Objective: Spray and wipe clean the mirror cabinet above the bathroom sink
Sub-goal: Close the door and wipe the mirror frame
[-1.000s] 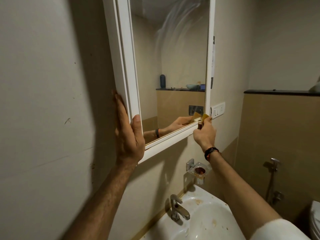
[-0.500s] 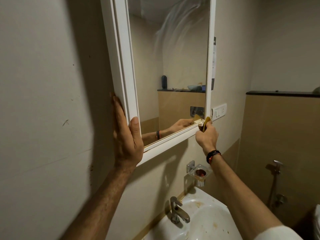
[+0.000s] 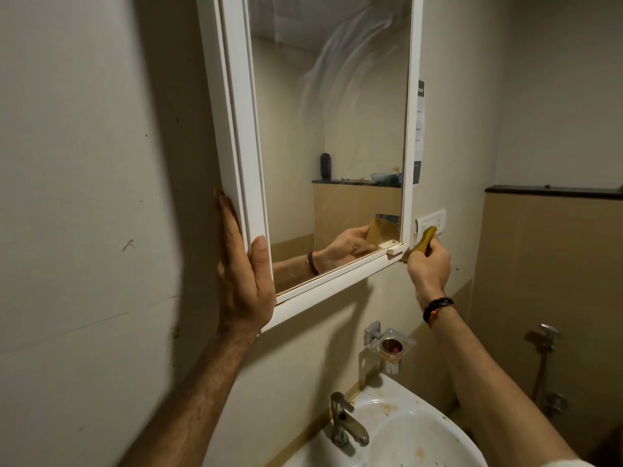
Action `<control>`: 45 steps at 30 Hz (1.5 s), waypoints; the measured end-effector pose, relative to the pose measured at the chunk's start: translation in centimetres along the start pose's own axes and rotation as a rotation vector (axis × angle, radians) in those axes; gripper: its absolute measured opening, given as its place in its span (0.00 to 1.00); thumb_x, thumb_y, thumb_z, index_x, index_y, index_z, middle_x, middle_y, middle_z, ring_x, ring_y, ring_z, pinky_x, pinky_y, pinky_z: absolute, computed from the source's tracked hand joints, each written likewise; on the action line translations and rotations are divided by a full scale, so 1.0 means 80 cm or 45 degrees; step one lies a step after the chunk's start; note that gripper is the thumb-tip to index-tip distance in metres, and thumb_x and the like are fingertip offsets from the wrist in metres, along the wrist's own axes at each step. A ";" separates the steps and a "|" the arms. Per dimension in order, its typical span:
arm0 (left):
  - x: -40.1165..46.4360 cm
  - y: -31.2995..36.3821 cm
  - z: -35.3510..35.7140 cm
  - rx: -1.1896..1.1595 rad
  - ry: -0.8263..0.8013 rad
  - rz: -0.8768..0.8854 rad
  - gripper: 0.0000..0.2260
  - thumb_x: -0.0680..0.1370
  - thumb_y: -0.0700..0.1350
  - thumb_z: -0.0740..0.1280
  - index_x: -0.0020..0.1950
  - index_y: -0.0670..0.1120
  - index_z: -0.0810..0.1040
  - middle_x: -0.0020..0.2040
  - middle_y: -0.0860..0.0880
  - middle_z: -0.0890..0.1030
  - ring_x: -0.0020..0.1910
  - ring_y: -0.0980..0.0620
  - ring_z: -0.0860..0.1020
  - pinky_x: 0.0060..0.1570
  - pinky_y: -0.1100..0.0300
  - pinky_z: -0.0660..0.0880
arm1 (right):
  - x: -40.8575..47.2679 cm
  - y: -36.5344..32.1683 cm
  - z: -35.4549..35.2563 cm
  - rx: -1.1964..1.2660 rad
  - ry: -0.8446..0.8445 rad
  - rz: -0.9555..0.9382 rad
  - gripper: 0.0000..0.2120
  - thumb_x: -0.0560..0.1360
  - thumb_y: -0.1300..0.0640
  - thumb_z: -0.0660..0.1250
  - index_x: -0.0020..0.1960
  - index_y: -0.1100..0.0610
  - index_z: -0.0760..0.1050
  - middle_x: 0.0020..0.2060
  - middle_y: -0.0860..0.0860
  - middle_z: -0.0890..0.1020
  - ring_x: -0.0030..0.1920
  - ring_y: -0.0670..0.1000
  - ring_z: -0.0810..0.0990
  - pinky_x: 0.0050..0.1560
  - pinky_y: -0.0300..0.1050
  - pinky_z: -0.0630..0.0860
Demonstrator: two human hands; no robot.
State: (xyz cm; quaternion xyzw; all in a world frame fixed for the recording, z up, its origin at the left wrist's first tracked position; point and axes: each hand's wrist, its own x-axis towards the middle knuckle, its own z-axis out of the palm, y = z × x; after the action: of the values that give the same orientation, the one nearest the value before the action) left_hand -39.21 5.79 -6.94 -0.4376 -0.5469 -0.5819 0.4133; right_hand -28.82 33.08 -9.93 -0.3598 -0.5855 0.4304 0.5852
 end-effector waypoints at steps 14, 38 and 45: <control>0.000 0.002 0.000 0.043 0.012 -0.021 0.26 0.84 0.46 0.53 0.79 0.39 0.53 0.80 0.47 0.56 0.79 0.50 0.56 0.76 0.52 0.57 | 0.005 -0.023 0.027 -0.401 -0.262 -0.341 0.34 0.78 0.70 0.58 0.80 0.55 0.49 0.73 0.60 0.66 0.66 0.63 0.73 0.67 0.58 0.69; 0.118 0.029 0.002 0.000 0.008 -0.011 0.27 0.83 0.47 0.55 0.80 0.40 0.51 0.80 0.46 0.55 0.79 0.55 0.54 0.74 0.66 0.56 | 0.050 -0.066 0.037 -0.419 -0.296 -0.572 0.37 0.78 0.70 0.60 0.80 0.55 0.46 0.79 0.55 0.52 0.76 0.61 0.61 0.73 0.59 0.62; 0.172 0.036 0.005 0.040 0.031 0.058 0.27 0.84 0.47 0.54 0.79 0.38 0.51 0.80 0.44 0.55 0.79 0.52 0.55 0.76 0.61 0.54 | 0.059 -0.093 0.040 -0.415 -0.244 -0.571 0.36 0.78 0.71 0.58 0.80 0.57 0.47 0.78 0.58 0.57 0.74 0.63 0.64 0.73 0.60 0.63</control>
State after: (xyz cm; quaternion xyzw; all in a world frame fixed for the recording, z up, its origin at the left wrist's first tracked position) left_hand -40.21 6.01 7.07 -0.4362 -0.5406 -0.5691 0.4400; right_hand -31.63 34.46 -1.13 -0.2683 -0.7645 0.2227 0.5422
